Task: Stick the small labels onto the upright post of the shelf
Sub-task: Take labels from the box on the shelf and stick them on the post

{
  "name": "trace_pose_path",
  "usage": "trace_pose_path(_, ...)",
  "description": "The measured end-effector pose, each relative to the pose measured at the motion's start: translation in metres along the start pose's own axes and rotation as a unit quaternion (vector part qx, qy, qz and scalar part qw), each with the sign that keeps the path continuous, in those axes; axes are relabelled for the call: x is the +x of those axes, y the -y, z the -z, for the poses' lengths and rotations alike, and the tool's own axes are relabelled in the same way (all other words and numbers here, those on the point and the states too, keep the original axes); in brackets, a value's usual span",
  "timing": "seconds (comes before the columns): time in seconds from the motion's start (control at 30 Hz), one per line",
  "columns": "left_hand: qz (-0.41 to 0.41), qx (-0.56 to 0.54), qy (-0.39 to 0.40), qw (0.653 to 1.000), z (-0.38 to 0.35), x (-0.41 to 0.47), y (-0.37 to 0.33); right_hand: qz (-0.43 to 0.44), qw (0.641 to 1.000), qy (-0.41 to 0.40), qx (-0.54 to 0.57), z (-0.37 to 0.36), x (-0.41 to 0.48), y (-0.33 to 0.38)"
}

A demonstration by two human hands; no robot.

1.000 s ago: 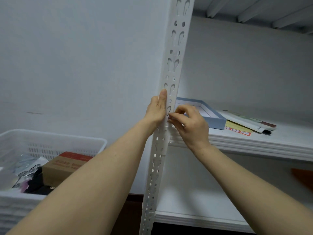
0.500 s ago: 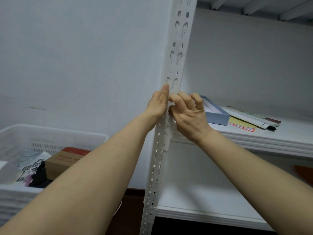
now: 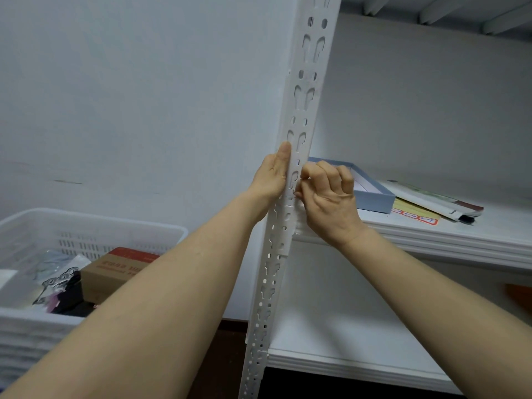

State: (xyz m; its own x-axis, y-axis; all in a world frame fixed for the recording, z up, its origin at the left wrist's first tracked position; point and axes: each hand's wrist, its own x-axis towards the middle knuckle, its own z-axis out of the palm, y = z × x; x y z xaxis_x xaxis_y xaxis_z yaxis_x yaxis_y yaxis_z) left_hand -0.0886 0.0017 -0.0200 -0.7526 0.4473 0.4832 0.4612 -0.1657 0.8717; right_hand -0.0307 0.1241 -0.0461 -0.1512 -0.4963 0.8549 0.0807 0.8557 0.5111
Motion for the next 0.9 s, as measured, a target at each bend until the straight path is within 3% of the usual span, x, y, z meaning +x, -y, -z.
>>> trace_pose_path(0.2, 0.013, 0.008, -0.004, 1.0, 0.0, 0.002, 0.002, -0.055, 0.998, -0.01, 0.019, 0.011, -0.005, -0.005)
trace_pose_path(0.77, 0.01, 0.021, -0.011, 1.0, 0.001, -0.001, 0.0, 0.0, 0.999, -0.033, 0.002, 0.009, 0.011, -0.001)
trace_pose_path(0.9, 0.033, 0.03, -0.019, 0.999, 0.002, 0.001, 0.0, 0.048, 0.998, -0.031, -0.004, 0.01, 0.017, -0.005)
